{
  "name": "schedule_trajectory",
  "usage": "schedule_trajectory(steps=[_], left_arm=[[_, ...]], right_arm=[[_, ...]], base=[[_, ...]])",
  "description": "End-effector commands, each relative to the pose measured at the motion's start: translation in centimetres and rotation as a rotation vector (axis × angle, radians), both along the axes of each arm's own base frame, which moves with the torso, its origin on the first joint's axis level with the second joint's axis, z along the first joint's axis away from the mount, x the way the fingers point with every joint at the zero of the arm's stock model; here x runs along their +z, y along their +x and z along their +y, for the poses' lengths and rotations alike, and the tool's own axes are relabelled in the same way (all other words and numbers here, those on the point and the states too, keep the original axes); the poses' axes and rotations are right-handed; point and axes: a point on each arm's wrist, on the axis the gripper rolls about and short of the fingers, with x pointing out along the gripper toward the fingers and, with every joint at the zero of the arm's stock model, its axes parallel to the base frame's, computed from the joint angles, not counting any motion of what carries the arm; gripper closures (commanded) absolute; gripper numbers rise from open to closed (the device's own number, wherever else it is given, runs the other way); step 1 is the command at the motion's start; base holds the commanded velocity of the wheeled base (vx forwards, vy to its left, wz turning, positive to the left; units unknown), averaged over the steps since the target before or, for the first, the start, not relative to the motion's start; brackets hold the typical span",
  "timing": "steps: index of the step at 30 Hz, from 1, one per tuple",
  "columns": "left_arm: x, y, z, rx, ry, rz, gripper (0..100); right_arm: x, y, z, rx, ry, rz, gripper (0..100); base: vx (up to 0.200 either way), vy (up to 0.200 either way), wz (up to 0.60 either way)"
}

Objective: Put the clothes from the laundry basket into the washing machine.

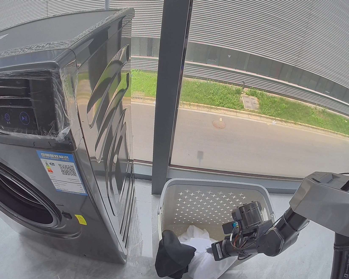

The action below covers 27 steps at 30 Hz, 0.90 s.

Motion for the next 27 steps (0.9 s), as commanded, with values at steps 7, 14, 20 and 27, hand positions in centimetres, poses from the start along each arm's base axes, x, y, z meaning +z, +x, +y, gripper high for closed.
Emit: schedule_trajectory(steps=[7, 14, 20, 27], left_arm=[[-0.2, -0.1, 0.0, 0.000, -0.002, -0.010, 0], [-0.2, -0.1, 0.0, 0.000, -0.002, -0.010, 0], [-0.2, -0.1, 0.0, 0.000, -0.001, -0.010, 0], [-0.2, -0.1, 0.0, 0.000, 0.001, -0.009, 0]], right_arm=[[8.6, 0.0, -0.2, 0.000, 0.117, -0.233, 100], [11.0, -0.5, -0.4, 0.002, 0.145, -0.293, 100], [18.2, -2.5, -1.4, -0.010, 0.249, -0.479, 100], [26.6, -7.3, -3.5, -0.049, 0.440, -0.680, 100]], base=[[0.000, 0.000, 0.00], [0.000, 0.000, 0.00], [0.000, 0.000, 0.00], [0.000, 0.000, 0.00]])
